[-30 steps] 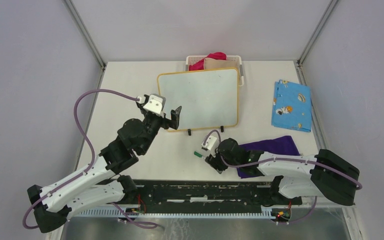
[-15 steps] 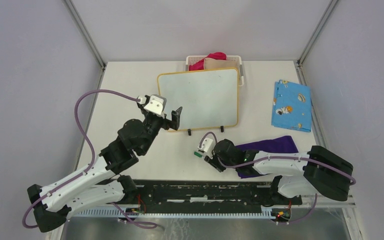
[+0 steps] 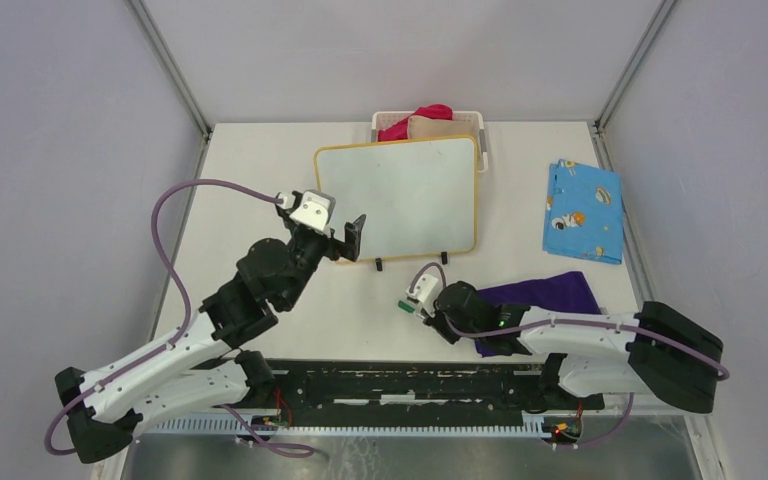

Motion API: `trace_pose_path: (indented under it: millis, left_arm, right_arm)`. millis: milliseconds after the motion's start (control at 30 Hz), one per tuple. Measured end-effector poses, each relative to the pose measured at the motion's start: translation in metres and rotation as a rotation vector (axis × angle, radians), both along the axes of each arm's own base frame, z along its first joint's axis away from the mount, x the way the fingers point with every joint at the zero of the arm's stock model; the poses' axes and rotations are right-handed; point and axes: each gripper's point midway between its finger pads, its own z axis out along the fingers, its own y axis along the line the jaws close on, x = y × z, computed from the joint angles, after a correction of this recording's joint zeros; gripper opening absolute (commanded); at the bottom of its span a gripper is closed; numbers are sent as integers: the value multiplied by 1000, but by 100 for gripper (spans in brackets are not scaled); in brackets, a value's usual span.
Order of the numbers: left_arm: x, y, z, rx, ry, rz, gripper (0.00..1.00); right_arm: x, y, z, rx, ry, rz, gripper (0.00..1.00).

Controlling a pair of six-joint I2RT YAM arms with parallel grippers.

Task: Write a sentence on the whiteboard
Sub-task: Open the whiteboard marker at the center of the board.

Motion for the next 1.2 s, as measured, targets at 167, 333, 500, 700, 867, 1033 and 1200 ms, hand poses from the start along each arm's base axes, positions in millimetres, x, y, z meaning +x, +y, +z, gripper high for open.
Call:
trace_pose_path:
  millis: [167, 333, 500, 700, 867, 1033, 1200]
  left_arm:
    - [0, -11, -9, 27, 21, -25, 100]
    - [-4, -33, -15, 9, 83, -94, 100]
    - [-23, -53, 6, -77, 106, -242, 100]
    - [-68, -84, 21, -78, 165, -548, 100]
    - [-110, -110, -16, 25, 323, -818, 100]
    - [-140, -117, -50, 92, 471, -967, 100]
    - [-153, -118, -50, 89, 489, -1044, 93]
  right_arm:
    - [1, -9, 25, 55, -30, -44, 0]
    - [0, -15, 59, 133, -70, -69, 0]
    - [-5, -22, 95, 224, -107, -65, 0]
    - [-19, -23, 141, 333, -133, 4, 0]
    - [-33, -21, 170, 392, -145, 98, 0]
    - [-46, -19, 187, 439, -149, 178, 0]
    - [-55, -18, 193, 458, -151, 236, 0]
